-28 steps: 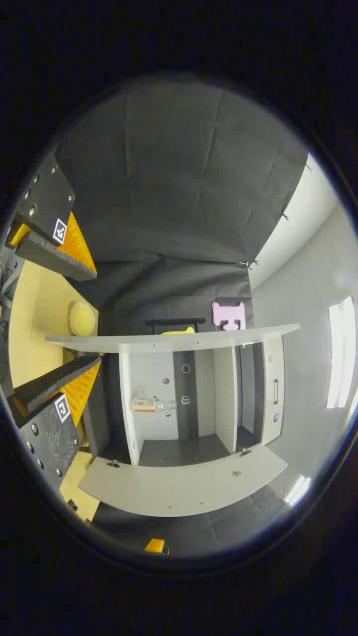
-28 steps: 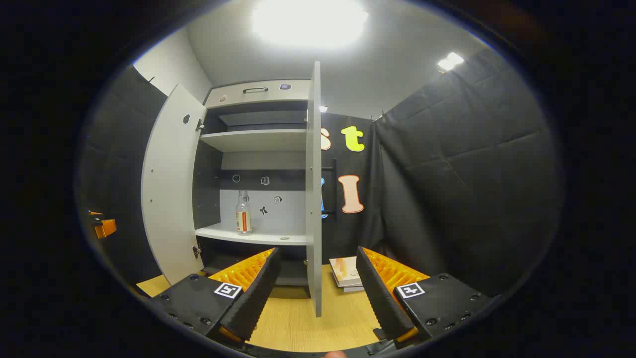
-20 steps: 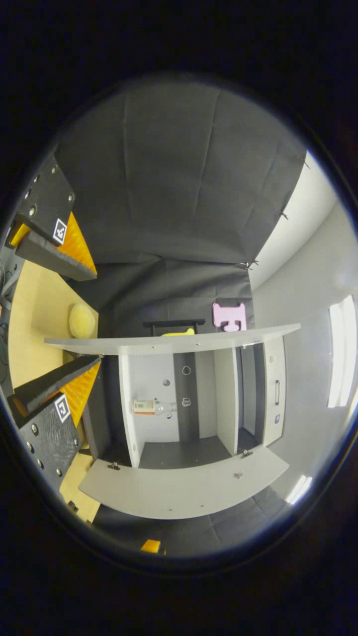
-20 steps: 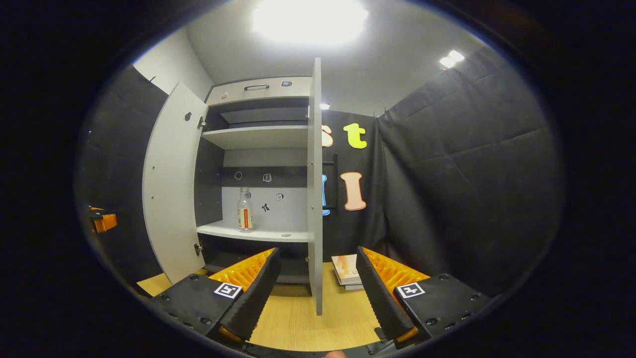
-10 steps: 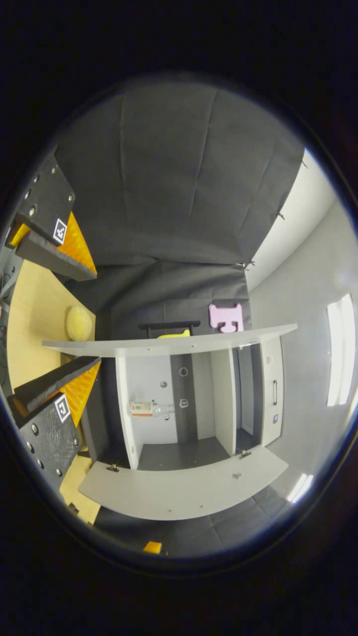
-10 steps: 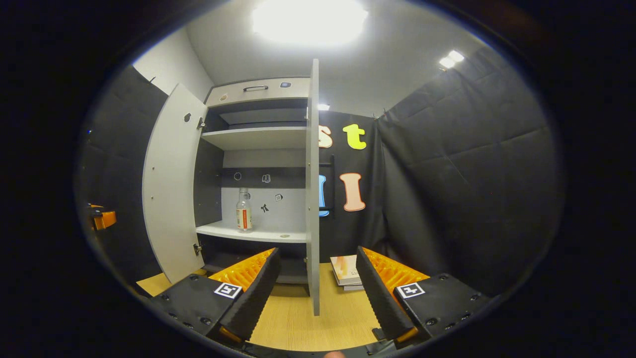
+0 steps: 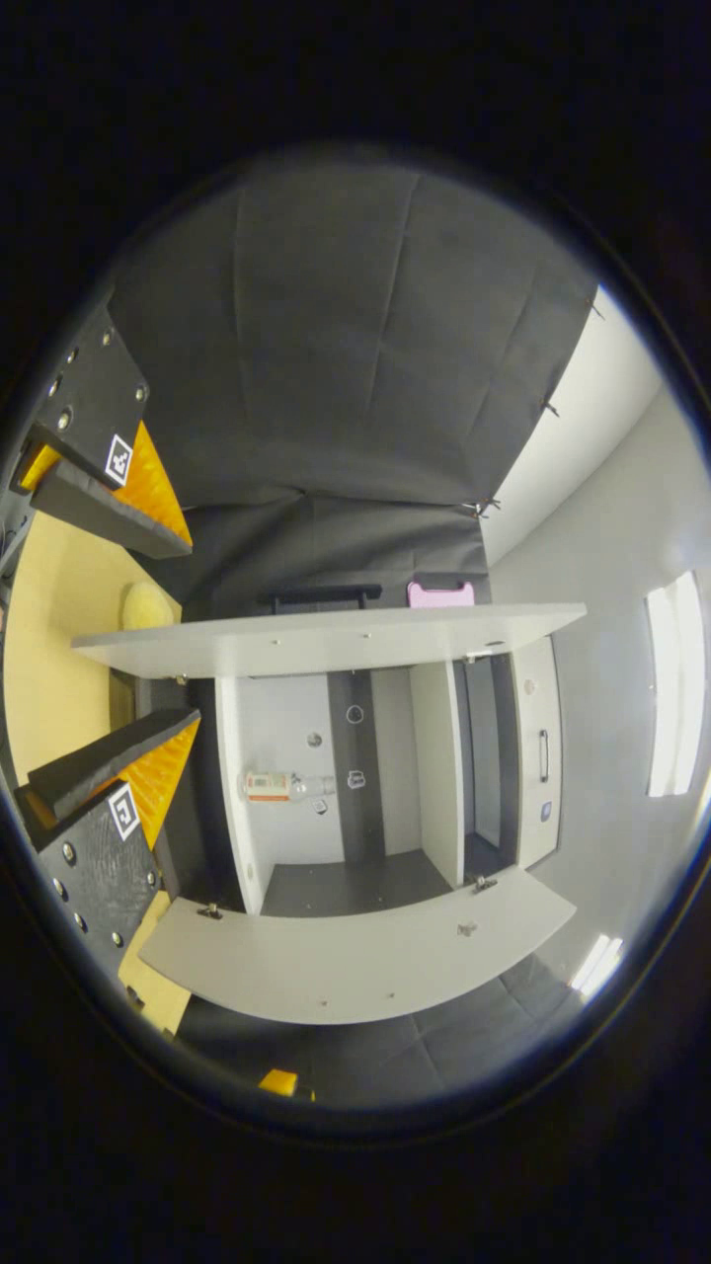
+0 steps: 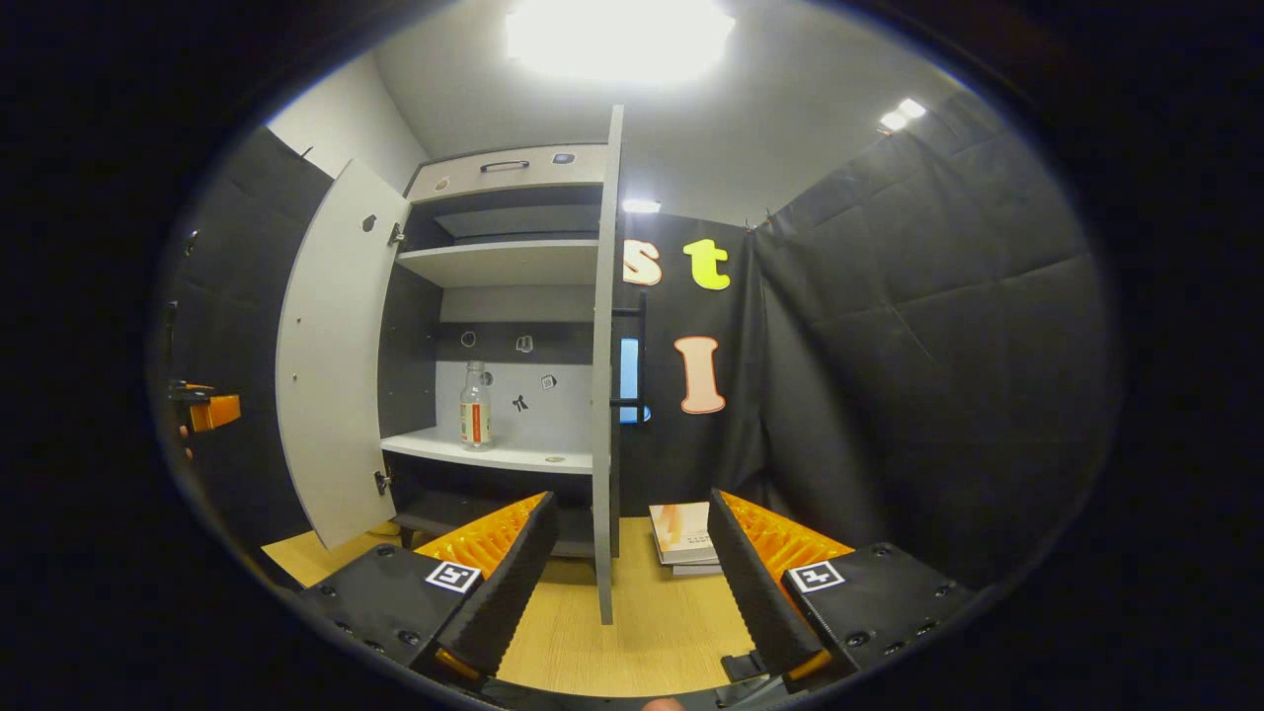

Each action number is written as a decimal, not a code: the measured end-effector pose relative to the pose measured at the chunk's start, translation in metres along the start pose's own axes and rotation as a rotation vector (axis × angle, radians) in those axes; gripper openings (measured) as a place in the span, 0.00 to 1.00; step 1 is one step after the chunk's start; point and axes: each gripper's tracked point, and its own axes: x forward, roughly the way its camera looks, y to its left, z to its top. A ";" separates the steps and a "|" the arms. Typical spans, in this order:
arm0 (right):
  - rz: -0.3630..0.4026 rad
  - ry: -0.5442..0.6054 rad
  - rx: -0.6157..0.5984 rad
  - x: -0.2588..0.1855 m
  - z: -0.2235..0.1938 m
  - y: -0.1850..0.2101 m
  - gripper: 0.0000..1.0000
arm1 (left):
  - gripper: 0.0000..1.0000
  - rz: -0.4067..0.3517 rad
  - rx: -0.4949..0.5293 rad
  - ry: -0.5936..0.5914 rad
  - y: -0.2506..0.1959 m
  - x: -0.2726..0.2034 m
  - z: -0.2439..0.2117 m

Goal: Grasp the bottle in the cabinet with the left hand and place it on the coaster, then close the right door with the right hand and the left door with the left hand.

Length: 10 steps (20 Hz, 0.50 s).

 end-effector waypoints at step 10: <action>0.003 0.040 0.020 0.020 -0.021 -0.031 0.97 | 0.93 -0.103 -0.061 0.007 -0.074 0.071 0.027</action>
